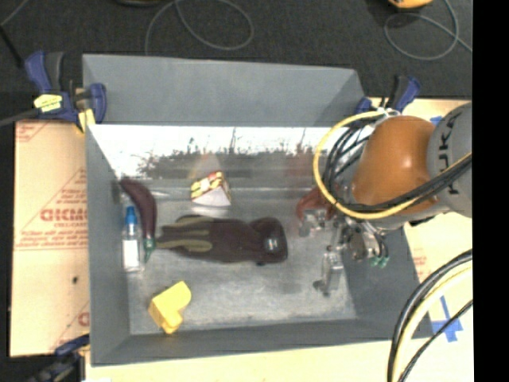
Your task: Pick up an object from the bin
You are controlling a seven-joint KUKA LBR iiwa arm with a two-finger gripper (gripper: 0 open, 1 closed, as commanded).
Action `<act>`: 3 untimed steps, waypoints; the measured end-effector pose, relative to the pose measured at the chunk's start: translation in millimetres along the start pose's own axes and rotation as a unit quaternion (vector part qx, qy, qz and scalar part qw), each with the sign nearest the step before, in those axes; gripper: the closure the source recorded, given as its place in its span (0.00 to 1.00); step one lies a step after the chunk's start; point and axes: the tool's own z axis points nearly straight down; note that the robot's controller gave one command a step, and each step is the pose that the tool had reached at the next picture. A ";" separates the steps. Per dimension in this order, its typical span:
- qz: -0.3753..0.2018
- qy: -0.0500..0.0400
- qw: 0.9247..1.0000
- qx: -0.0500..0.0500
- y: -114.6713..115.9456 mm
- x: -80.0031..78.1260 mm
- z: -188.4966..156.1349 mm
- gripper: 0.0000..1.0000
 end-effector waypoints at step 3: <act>0.015 -0.004 1.000 -0.001 80.6 -60.9 59.3 0.00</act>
Offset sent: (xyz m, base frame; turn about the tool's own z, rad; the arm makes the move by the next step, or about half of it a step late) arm 0.0587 0.0699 -0.0054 -0.0502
